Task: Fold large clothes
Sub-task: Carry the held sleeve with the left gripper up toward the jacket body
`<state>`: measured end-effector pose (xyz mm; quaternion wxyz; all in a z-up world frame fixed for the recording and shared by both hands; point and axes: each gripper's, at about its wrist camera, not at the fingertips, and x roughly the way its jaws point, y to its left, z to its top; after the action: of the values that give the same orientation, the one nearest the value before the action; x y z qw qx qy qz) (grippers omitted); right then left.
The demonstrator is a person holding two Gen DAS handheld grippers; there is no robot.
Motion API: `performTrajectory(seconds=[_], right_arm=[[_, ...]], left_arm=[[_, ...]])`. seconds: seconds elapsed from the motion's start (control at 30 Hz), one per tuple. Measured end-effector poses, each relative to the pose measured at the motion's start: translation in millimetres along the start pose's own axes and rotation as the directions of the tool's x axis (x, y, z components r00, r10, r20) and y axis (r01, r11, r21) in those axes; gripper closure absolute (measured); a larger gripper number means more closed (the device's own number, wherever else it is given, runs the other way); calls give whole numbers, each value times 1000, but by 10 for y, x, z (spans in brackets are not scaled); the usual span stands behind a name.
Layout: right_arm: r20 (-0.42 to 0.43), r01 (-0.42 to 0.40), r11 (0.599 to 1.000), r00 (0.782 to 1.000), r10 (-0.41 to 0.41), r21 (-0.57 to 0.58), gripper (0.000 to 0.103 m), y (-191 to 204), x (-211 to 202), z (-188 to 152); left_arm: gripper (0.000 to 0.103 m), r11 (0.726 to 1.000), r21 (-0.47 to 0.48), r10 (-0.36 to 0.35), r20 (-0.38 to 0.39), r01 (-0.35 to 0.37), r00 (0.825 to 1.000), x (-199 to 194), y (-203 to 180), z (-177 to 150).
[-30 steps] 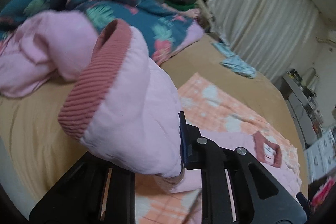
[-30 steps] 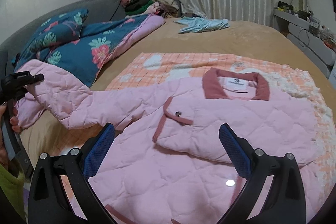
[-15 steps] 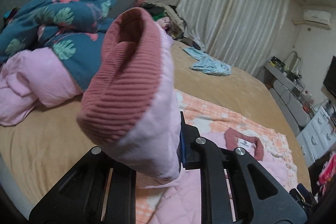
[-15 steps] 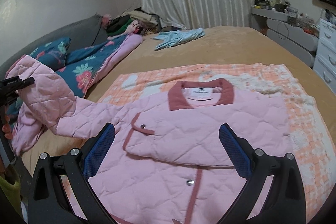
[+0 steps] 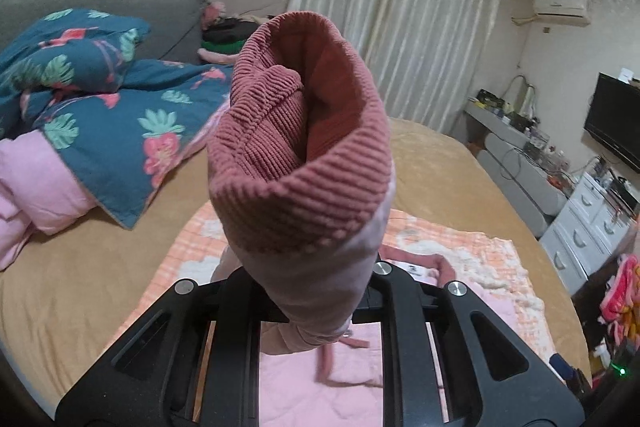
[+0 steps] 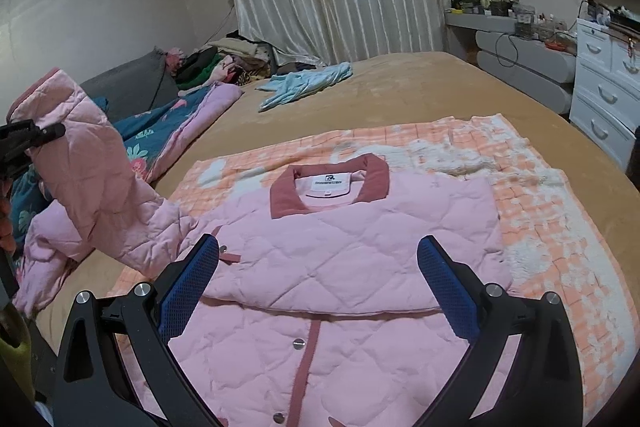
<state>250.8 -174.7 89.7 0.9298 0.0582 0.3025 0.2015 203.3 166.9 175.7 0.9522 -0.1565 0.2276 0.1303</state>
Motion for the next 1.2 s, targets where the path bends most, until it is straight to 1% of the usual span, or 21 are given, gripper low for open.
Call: performTrajectory(seconds=[0.17,0.37,0.6,0.7,1.0,1.2], right_arm=[[15,27,1000,1000,-27,-6,4,-147,-63,31],[39,29,999,999,-31,39,4,-380,-159,42],[47,67,996,996,-70,59,4,-590,-206,-1],[45,84,994,995,-87,66,4,-685,-216,-29],[31,112,987,993,-116,116,4,-976,-207,-109],[24,137,976,989,-143,169,4,-1175,-202,-167]], left_arm=[[94,999,23,-49,-15,49,999,108,-305,-16],[94,993,56,-100,-39,102,994,225,-648,-74],[94,986,98,-131,-74,138,989,388,-971,-213],[94,982,115,-140,-92,151,986,459,-1086,-295],[94,966,150,-186,-161,211,969,673,-1403,-609],[94,945,229,-179,-238,235,954,864,-1686,-961]])
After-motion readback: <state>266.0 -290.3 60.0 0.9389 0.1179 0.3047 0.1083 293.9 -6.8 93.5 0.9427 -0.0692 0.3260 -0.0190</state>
